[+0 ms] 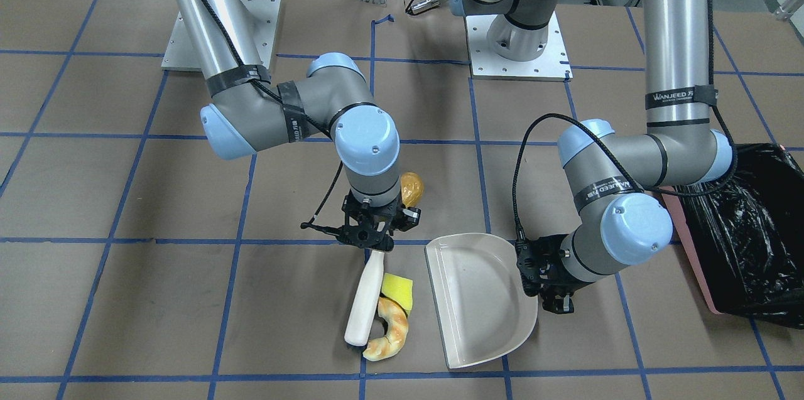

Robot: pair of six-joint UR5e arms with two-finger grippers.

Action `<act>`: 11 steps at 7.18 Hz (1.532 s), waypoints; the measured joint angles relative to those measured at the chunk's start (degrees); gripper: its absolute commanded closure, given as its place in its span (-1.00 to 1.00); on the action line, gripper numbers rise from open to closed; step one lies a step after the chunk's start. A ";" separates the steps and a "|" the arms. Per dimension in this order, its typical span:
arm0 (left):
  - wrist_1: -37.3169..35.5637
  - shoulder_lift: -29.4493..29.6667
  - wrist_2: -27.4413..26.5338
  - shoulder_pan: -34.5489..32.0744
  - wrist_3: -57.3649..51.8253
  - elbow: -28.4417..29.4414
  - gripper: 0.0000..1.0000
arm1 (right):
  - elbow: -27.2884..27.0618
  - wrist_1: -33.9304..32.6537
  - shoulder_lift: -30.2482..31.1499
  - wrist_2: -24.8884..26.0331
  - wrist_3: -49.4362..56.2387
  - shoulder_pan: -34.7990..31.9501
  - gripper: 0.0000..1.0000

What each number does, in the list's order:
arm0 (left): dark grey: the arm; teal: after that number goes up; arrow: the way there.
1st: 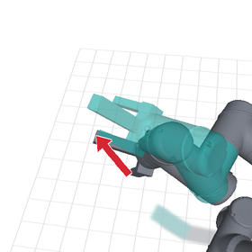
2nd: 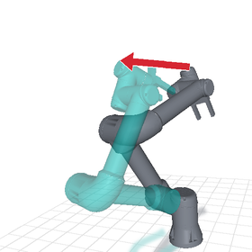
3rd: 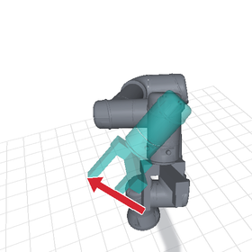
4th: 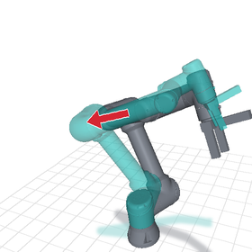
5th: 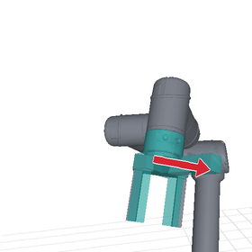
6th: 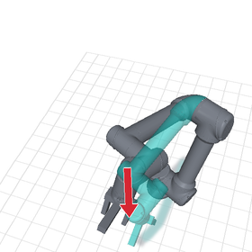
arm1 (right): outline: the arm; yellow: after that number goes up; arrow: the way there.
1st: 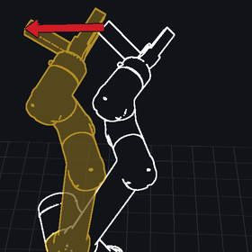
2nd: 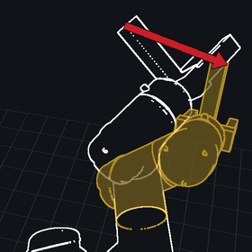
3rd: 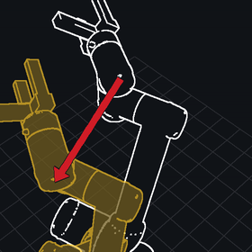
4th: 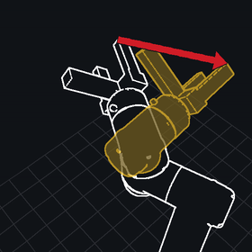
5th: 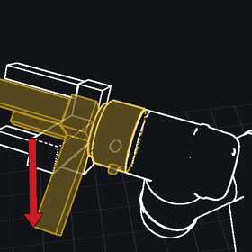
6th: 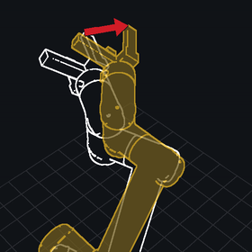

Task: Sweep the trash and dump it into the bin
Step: 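Sweep the bread roll and yellow sponge into the dustpan with the right-held brush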

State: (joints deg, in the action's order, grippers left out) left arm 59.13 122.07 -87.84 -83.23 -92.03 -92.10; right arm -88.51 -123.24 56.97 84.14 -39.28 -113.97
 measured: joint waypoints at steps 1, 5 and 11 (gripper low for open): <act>-0.04 0.00 -0.01 0.00 0.03 -0.03 1.00 | 2.90 0.06 -1.80 -1.40 -3.07 -1.48 1.00; -0.07 -0.04 0.03 0.00 0.17 -0.08 1.00 | 12.68 0.13 -8.13 -4.70 -13.47 -8.53 1.00; -0.03 -0.71 -0.02 0.05 -0.86 -0.52 1.00 | 15.92 14.22 -2.93 -1.53 -8.90 -8.62 1.00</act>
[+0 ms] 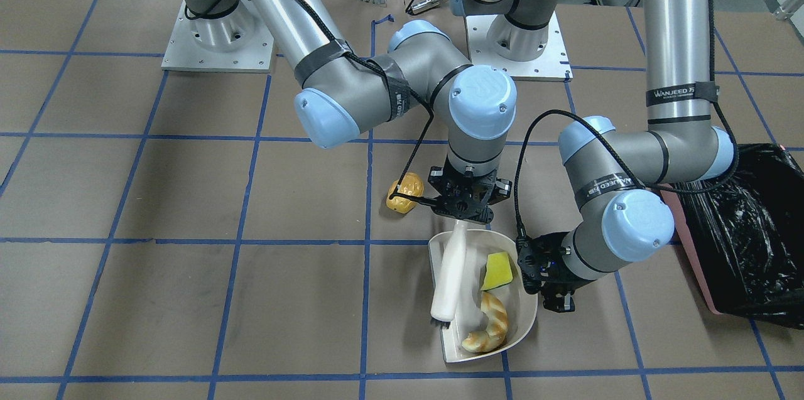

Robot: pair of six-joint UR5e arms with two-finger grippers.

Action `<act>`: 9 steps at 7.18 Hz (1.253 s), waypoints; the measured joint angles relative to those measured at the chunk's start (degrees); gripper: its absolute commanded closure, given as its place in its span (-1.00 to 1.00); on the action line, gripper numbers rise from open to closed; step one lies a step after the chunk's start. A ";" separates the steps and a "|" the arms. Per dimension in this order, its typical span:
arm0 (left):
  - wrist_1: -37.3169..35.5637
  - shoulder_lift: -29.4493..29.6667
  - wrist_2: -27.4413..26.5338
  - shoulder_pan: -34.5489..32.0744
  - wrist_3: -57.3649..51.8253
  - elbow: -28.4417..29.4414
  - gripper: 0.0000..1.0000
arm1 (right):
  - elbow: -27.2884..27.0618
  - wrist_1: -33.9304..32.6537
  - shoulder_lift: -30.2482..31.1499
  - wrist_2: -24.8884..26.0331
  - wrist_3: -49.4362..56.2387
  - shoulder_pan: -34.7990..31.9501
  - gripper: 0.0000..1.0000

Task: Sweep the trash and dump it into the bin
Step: 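Sweep the yellow crumpled ball into the dustpan with the right-held brush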

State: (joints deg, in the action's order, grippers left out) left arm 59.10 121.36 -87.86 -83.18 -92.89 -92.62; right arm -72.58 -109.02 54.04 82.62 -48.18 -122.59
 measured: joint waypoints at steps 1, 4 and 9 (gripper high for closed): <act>-0.02 -0.14 -0.04 0.16 -0.93 -0.52 1.00 | -1.19 2.25 2.00 0.69 2.08 1.59 1.00; 0.14 -3.48 -1.01 1.97 -4.16 -4.89 1.00 | -11.29 4.18 10.23 2.64 6.33 4.43 1.00; -4.89 -14.22 -3.53 2.77 -6.08 -21.97 1.00 | -32.80 -0.41 23.56 2.91 3.95 3.11 1.00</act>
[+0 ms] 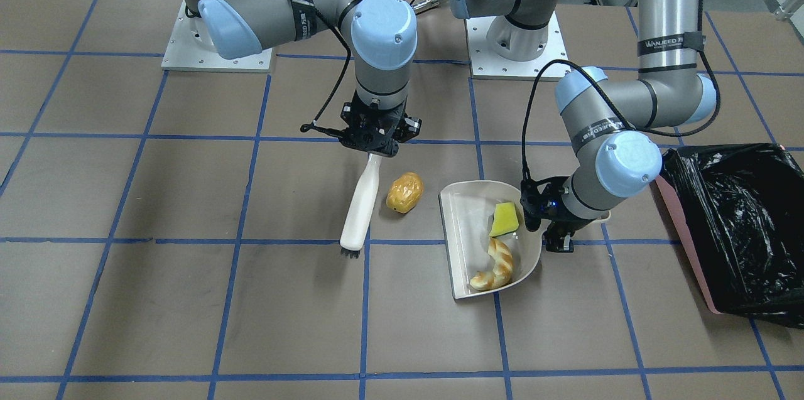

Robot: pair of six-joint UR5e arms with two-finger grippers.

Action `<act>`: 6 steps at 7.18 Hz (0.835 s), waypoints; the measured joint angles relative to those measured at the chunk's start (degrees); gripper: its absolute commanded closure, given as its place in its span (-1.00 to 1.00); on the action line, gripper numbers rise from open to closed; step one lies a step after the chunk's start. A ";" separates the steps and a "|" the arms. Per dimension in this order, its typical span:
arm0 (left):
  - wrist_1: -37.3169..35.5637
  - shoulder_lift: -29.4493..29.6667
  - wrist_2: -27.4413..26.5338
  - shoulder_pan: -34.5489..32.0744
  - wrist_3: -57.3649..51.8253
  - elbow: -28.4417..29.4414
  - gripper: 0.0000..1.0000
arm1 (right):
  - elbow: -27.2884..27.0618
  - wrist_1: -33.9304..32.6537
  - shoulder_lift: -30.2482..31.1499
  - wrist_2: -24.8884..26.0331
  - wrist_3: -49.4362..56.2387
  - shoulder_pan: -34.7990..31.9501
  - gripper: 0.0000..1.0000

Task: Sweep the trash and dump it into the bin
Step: 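Sweep the yellow crumpled ball into the dustpan with the right-held brush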

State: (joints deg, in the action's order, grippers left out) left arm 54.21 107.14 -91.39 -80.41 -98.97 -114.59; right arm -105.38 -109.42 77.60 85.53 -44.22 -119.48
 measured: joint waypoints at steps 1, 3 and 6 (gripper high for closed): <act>-0.12 -1.62 -0.01 0.00 0.24 -1.60 1.00 | -3.19 -3.78 0.40 0.02 -1.69 -1.55 1.00; -0.14 -3.95 -0.02 -0.04 0.55 -4.38 1.00 | -6.04 -9.55 0.02 0.16 -4.25 -4.06 1.00; -0.16 -4.87 -0.02 -0.10 0.96 -5.33 1.00 | -6.07 -18.90 -5.44 0.81 -8.11 -7.68 1.00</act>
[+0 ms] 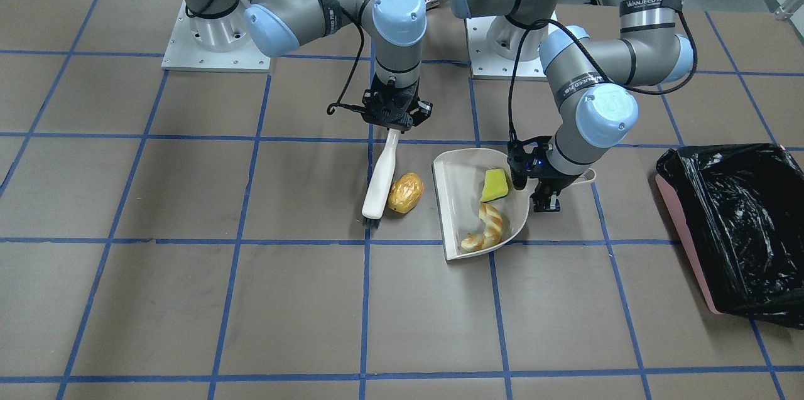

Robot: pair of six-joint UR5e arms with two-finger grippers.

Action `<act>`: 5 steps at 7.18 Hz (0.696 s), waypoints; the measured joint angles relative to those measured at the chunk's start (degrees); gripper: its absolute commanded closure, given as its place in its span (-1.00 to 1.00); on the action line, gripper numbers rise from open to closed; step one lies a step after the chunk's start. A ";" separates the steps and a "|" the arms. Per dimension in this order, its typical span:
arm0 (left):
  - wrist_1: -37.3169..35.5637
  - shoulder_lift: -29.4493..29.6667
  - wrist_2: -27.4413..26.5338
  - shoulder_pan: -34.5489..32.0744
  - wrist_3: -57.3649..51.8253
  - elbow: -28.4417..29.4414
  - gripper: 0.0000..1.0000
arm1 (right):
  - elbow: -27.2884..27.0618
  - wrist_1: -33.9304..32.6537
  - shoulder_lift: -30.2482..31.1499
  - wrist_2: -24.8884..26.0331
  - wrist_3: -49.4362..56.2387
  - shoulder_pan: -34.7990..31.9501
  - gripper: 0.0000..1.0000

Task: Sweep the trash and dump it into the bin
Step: 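Sweep the yellow crumpled ball into the dustpan with the right-held brush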

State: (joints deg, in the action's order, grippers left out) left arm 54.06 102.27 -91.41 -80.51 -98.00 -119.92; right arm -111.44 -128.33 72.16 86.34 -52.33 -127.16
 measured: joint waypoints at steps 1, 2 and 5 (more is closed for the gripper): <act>0.00 -0.01 0.02 0.00 0.12 -0.02 1.00 | 0.71 -1.95 -1.45 0.07 -0.57 -0.40 1.00; 0.00 -0.03 0.04 0.00 0.26 -0.03 1.00 | 2.48 -2.61 -2.47 -0.03 -0.84 -0.94 1.00; 0.00 -0.08 0.00 0.01 0.26 0.10 1.00 | 11.89 -2.70 -9.15 0.06 -3.99 -5.36 1.00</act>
State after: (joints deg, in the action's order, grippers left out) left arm 54.05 102.19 -91.40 -80.50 -97.74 -119.82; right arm -99.56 -131.03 63.02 86.39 -56.32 -132.52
